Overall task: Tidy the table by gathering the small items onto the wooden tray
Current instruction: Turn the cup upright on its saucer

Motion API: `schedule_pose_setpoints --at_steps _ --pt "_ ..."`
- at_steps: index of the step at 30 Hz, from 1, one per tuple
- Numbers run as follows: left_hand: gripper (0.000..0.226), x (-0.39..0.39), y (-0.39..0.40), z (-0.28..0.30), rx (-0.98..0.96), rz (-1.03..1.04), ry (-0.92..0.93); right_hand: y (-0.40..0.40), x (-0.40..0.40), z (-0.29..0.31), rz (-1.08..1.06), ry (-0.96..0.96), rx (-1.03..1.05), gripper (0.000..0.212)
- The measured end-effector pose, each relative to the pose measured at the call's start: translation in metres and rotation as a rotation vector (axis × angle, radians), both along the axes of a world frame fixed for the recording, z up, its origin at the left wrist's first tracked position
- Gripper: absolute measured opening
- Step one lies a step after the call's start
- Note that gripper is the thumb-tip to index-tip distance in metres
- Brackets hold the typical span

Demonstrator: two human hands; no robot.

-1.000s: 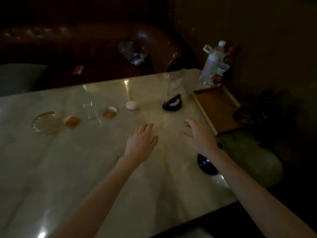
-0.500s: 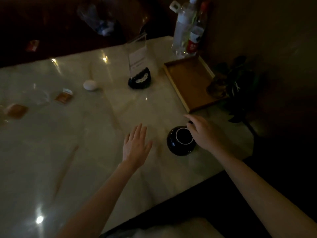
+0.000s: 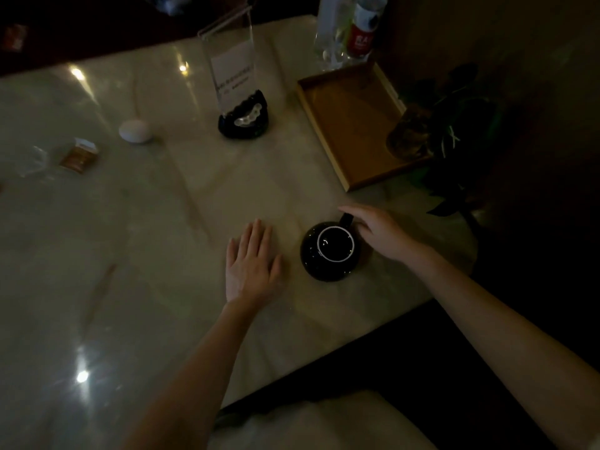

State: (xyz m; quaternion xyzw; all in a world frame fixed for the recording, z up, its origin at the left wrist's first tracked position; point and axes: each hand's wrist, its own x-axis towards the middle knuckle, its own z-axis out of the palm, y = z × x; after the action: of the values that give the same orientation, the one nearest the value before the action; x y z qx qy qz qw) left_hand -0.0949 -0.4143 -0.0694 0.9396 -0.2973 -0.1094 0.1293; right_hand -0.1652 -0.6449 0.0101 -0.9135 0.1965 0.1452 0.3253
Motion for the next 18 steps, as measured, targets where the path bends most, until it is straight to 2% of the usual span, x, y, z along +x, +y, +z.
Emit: schedule_pose_setpoints --at_steps 8,18 --pt "0.066 0.001 -0.001 0.0 -0.005 0.014 -0.01 -0.019 0.009 0.006 0.046 0.007 -0.02 0.04" --pt "0.066 0.0 -0.001 -0.002 0.003 0.019 -0.02 -0.023 -0.019 0.002 -0.081 -0.059 -0.054 0.034"
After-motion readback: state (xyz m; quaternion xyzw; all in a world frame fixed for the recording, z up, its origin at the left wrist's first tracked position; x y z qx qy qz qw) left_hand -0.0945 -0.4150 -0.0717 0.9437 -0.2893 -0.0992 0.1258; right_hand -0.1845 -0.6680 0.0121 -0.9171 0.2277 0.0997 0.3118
